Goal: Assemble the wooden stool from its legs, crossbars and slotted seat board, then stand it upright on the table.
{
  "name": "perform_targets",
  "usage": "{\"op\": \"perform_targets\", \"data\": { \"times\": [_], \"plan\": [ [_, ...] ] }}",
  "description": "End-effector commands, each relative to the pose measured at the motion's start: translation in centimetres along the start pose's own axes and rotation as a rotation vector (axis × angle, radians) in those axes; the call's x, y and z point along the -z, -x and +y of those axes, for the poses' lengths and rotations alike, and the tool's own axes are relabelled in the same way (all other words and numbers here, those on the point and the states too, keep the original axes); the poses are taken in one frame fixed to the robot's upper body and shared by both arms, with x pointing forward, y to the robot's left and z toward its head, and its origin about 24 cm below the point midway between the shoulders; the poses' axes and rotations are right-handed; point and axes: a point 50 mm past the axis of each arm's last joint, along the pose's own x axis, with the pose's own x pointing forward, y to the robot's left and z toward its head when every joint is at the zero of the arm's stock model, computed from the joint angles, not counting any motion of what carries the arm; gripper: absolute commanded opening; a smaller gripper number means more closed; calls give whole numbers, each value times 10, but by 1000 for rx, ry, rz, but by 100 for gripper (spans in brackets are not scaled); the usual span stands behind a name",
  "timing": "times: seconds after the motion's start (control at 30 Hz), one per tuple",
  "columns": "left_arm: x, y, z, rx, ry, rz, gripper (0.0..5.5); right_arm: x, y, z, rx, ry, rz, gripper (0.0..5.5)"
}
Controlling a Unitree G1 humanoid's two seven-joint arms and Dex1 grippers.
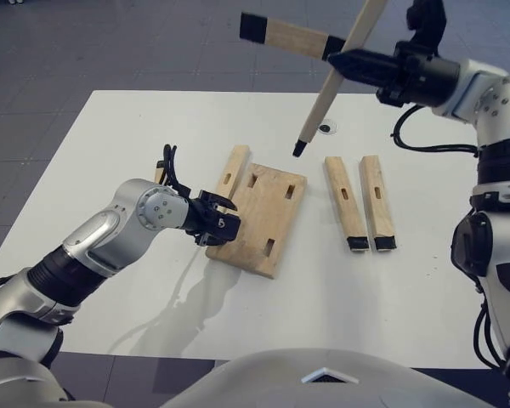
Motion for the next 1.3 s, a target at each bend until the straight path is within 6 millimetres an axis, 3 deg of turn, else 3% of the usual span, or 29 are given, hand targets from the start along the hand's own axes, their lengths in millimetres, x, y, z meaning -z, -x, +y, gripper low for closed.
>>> {"op": "perform_targets", "data": {
  "times": [0.03, 0.27, 0.57, 0.87, 1.07, 1.3],
  "plan": [
    [10, -17, -11, 42, 22, -21, 359, 28, -9, -13, 40, 16, 92, 203],
    [1, -25, -10, 7, -32, -80, 359, 56, -30, -28, 72, 33, 146, 203],
    [13, -20, -18, 64, -66, -45, 359, 77, -9, -49, 214, 53, 204, 203],
    [11, -22, -16, 52, -67, -67, 359, 106, -24, -53, 224, 90, 297, 203],
    [13, -23, -14, 37, -62, -70, 359, 146, -21, -46, 157, 51, 332, 203],
    [15, -25, -16, 22, -33, -71, 359, 165, -28, -20, 89, 99, 305, 203]
  ]
}}
